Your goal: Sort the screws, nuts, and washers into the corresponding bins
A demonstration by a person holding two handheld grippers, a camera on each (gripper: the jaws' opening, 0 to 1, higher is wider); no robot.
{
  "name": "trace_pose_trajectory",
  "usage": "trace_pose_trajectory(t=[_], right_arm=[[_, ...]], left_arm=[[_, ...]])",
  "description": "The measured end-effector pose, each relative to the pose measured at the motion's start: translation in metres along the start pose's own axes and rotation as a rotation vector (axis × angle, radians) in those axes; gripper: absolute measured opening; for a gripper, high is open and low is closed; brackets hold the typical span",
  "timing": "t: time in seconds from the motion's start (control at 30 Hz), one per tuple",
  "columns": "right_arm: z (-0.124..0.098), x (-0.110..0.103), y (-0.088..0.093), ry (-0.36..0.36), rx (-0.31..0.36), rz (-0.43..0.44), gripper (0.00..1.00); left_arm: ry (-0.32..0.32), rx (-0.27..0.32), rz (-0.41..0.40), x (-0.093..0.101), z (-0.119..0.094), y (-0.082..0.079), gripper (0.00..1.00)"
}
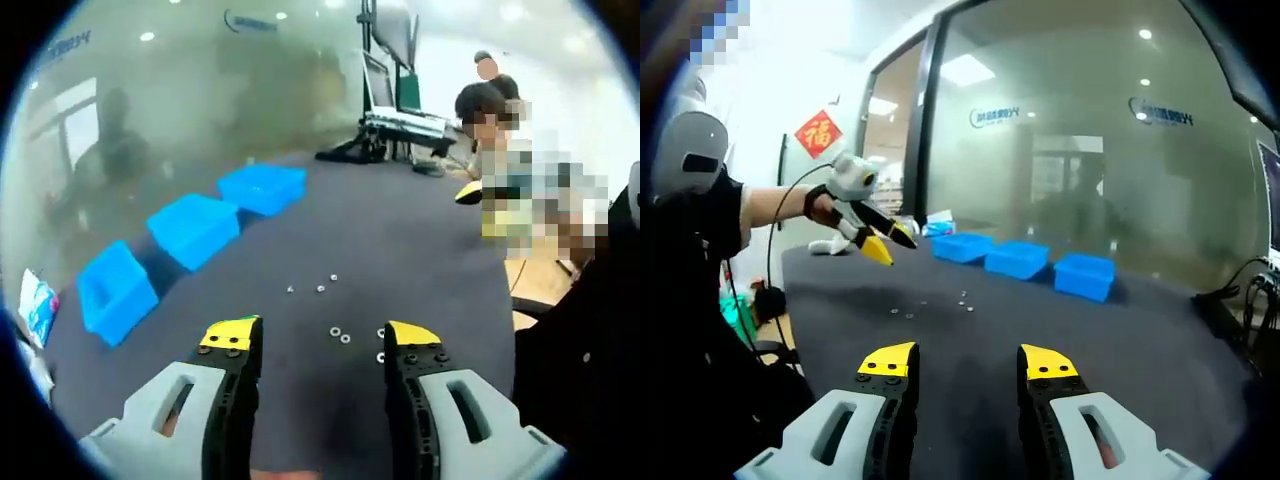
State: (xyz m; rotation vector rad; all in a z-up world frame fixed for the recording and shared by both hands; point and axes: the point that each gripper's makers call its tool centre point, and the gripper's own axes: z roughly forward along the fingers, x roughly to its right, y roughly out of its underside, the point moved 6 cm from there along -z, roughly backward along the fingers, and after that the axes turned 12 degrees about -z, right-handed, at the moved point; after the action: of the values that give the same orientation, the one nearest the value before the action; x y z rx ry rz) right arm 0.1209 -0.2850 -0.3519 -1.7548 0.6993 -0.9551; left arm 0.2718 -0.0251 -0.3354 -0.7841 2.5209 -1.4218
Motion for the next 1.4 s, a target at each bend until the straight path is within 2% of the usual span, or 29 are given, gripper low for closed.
trace_pose_trajectory(t=[0.27,0.67,1.0,1.4], right_arm=[[-0.002,0.000,0.003,0.005,-0.002,0.009,0.36],[-0.003,0.001,0.006,0.007,-0.003,0.017,0.36],[-0.002,0.002,0.006,0.005,-0.002,0.020,0.36],[0.000,0.001,0.008,0.002,-0.006,0.025,0.36]], left_arm=[[0.021,-0.066,0.025,0.000,0.030,-0.012,0.41],[0.066,-0.193,0.050,-0.002,0.070,-0.010,0.35],[0.078,-0.225,0.058,-0.001,0.094,-0.005,0.27],[0.068,-0.244,0.062,-0.012,0.101,-0.001,0.20]])
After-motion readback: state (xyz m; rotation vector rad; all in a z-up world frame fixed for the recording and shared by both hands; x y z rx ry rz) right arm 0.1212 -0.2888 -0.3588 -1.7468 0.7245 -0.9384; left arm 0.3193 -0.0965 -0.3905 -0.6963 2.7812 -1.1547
